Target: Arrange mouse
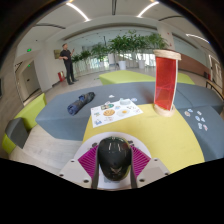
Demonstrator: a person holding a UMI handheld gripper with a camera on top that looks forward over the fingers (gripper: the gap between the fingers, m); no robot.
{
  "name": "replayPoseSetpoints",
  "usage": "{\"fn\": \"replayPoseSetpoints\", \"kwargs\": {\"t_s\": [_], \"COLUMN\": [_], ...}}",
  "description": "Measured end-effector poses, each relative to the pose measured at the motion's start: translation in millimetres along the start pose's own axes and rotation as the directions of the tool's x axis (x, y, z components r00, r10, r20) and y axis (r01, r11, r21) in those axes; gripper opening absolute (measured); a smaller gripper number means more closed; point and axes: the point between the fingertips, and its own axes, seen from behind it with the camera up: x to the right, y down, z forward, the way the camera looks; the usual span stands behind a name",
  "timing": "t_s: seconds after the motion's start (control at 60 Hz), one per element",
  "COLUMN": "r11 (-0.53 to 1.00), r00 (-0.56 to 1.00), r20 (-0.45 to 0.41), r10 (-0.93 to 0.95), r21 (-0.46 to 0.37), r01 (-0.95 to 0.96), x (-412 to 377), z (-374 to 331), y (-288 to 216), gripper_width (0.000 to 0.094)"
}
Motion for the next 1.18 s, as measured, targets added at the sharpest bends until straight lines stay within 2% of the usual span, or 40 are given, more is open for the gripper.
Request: {"fn": "replayPoseSetpoints", "kwargs": {"t_s": [0.067,0.15,0.183,0.317,0.417,0.5,0.517,0.583,0.733,0.867,1.0,1.05,1.133,1.183], "r11": [0.999,0.997,0.997,0.995,0.990,0.987,0.987,0.990,0.993,0.989,0.975,0.979,0.978,0.985], "r00": [1.000,0.999,0.997,0.995,0.991,0.988,0.988,0.990,0.993,0.991,0.979,0.984,0.982,0.989], "r20": [-0.013,-0.035,-0.041,-0.048,-0.051,-0.079,-0.078,-0.056,-0.007,0.006,-0.026,-0.015,-0.057,-0.045], "r10": [-0.011,-0.041,-0.070,-0.092,-0.126,-0.134,-0.132,-0.130,-0.114,-0.135,-0.201,-0.178,-0.183,-0.139], "r21": [-0.033,-0.060,-0.034,-0.052,-0.076,-0.098,-0.098,-0.065,0.009,0.064,0.095,0.093,0.089,0.095], "r01": [0.011,0.039,0.069,0.089,0.122,0.126,0.124,0.127,0.114,0.134,0.203,0.179,0.187,0.143], "x": [-22,-11,-22,-12,-17,-8,-8,-11,-14,-11,7,16,41,48], "z": [6,25,16,21,20,9,3,-27,-112,-201,-243,-251,-254,-251], "y": [27,52,48,41,46,46,45,32,9,17,30,35,40,41], "gripper_width": [0.0443,0.0444,0.0442,0.0452,0.0582,0.0833,0.0855,0.0828,0.0838,0.0837,0.0834,0.0835,0.0829,0.0827]}}
